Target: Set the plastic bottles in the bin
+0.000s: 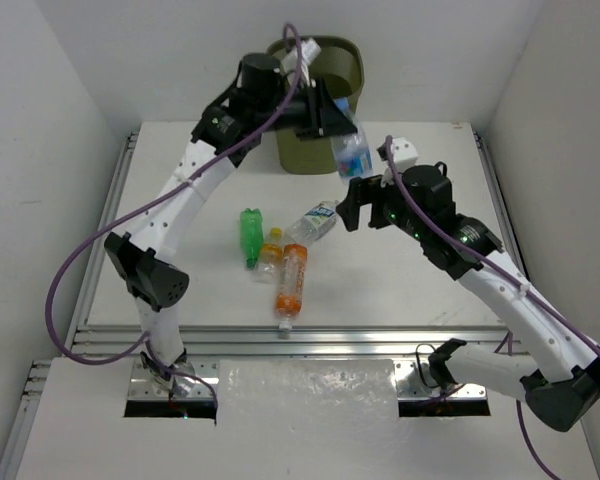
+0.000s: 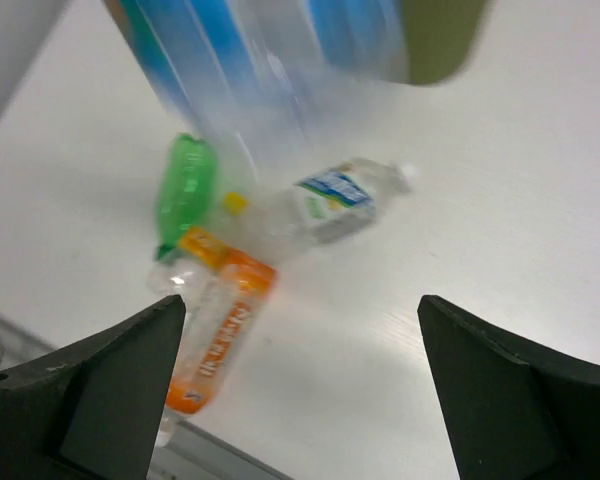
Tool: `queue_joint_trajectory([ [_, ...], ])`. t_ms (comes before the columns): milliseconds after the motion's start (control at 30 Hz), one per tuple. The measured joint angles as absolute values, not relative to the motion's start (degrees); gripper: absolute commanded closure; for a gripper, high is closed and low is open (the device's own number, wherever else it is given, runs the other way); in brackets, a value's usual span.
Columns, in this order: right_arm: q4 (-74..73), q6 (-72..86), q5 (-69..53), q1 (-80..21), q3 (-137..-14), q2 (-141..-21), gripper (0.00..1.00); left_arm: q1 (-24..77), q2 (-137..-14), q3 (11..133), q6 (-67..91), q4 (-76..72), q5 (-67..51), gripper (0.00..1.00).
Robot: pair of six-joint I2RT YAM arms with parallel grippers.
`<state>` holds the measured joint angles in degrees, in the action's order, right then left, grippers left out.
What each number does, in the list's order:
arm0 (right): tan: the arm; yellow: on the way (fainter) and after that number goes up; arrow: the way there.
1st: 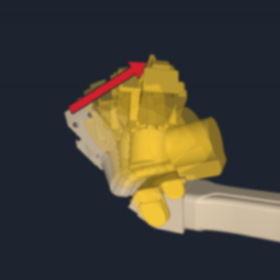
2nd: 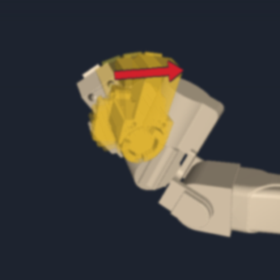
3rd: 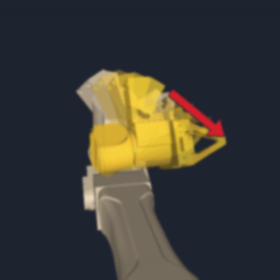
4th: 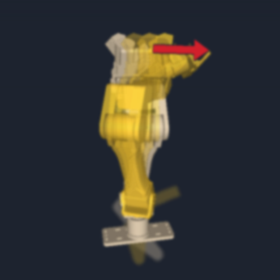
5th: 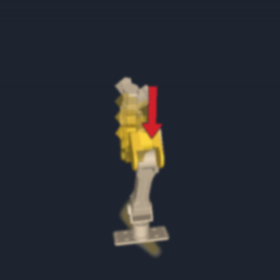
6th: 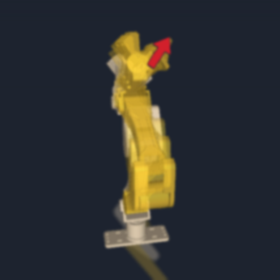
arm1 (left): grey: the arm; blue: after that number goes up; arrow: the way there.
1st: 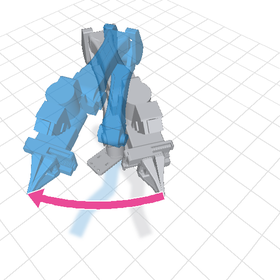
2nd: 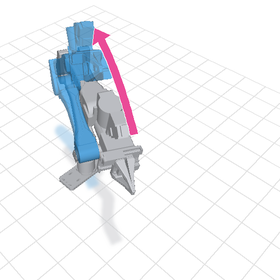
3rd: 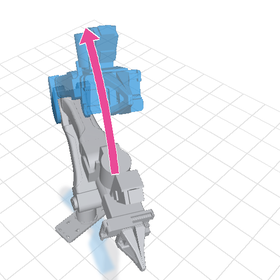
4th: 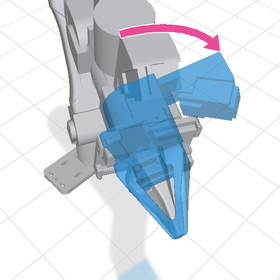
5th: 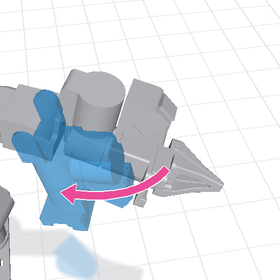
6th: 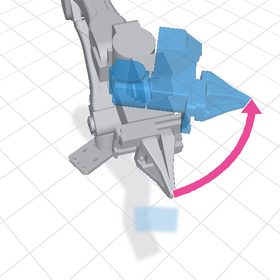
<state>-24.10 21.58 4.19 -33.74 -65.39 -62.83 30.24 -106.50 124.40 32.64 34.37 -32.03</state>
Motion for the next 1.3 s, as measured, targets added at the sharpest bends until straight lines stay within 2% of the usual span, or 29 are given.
queue_joint_trajectory([
  [100, -28.12, 24.05, 9.21, -30.48, -64.75, -60.90, 0.01, 26.37, -109.30, 133.47, 33.76, 31.75, -24.88, 1.00],
  [267, -33.63, 27.29, 11.97, -26.04, -62.06, -57.41, 0.01, 16.36, -111.18, 133.43, 36.64, 17.89, -16.36, 1.00],
  [333, -34.89, 28.14, 11.75, -26.02, -61.49, -56.62, 0.01, 13.65, -115.28, 135.81, 37.52, 12.62, -13.80, 0.92],
  [367, -35.42, 28.49, 11.53, -26.02, -61.49, -56.45, 0.01, 12.73, -118.41, 138.67, 37.85, 9.80, -12.67, 0.86],
  [400, -35.70, 28.82, 11.05, -26.02, -61.49, -56.31, 0.01, 12.12, -122.54, 142.56, 38.15, 6.98, -11.60, 0.65],
  [433, -36.03, 29.08, 10.50, -26.02, -61.49, -56.23, 0.01, 11.84, -125.82, 145.05, 38.37, 4.56, -10.55, 0.56],
  [500, -36.60, 29.85, 9.02, -26.02, -61.49, -56.12, 0.01, 11.57, -130.43, 146.17, 39.55, 0.27, -8.91, 0.34],
  [567, -37.06, 30.26, 7.44, -26.02, -61.49, -56.12, 0.01, 11.46, -132.86, 144.88, 40.60, -1.06, -7.81, 0.19],
  [600, -37.36, 30.46, 6.85, -26.02, -61.49, -56.12, 0.01, 11.27, -133.80, 144.38, 41.12, -1.37, -7.64, 0.01],
  [733, -37.93, 31.38, 3.51, -26.02, -61.65, -57.69, 0.01, 10.92, -135.55, 144.20, 43.03, -1.98, -7.94, 0.00],
  [933, -35.94, 37.58, -0.91, -26.02, -62.72, -70.32, 0.01, 10.24, -130.65, 142.12, 41.80, -0.71, -7.40, 0.00],
  [1033, -34.44, 44.34, -0.60, -26.06, -63.68, -79.00, 0.01, 10.09, -121.27, 136.27, 40.23, 4.82, -5.26, 0.00],
  [1133, -35.38, 51.07, 1.50, -26.52, -70.26, -89.67, 0.01, 10.07, -107.11, 125.69, 39.35, 10.57, -3.05, 0.00],
  [1300, -41.28, 61.87, 5.52, -28.12, -90.48, -108.33, 0.01, 10.07, -88.38, 113.89, 36.10, 16.78, -0.78, 0.00],
])
